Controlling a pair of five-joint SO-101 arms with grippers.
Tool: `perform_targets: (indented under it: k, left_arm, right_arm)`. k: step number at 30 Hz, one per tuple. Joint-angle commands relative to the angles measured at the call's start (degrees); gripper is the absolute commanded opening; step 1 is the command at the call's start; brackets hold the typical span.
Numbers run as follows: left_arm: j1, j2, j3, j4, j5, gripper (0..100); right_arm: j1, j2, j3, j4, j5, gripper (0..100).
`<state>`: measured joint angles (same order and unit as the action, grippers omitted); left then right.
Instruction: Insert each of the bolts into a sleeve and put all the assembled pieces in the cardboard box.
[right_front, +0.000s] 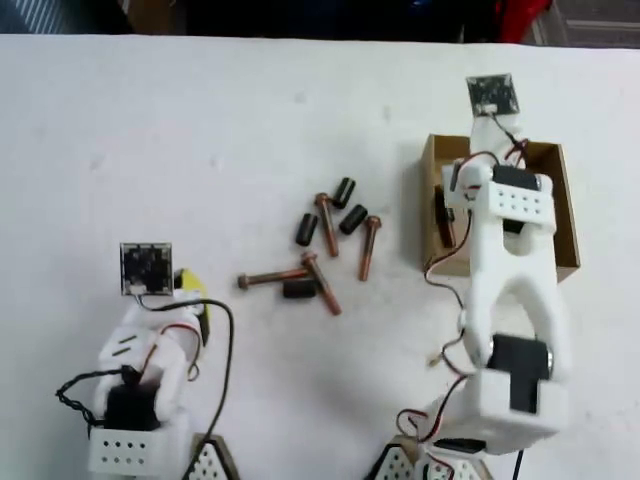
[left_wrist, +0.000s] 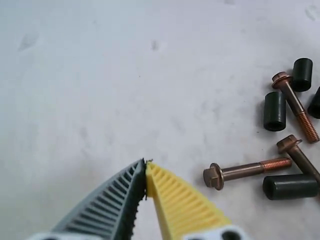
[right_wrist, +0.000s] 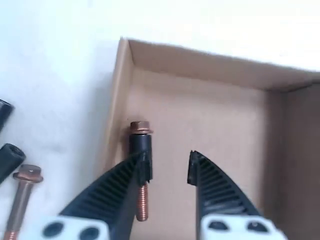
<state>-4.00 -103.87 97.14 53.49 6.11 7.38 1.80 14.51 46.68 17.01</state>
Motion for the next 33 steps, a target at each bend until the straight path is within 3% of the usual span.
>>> perform_targets:
  k: [1,13,15,20,33]
  left_arm:
    - [-0.57,-0.40,-0.18,-1.58,-0.53,2]
    - [-0.66,-0.40,-0.18,-1.49,-0.53,2]
    - [-0.66,-0.40,-0.18,-1.49,-0.53,2]
    - [-0.66,-0.40,-0.18,-1.49,-0.53,2]
    - [-0.66,-0.40,-0.18,0.09,-0.53,2]
  right_arm:
    - [-0.04,-8.48,-2.64,3.56,0.35,11.2]
    - [-9.36,-20.79,-2.64,20.79,0.09,11.2]
    - [-10.24,-21.05,-2.64,22.64,-3.08,11.2]
    - [-12.09,-21.05,-2.55,23.43,-9.93,11.2]
    - [-24.40,-21.05,2.73,23.08,-17.85,11.4]
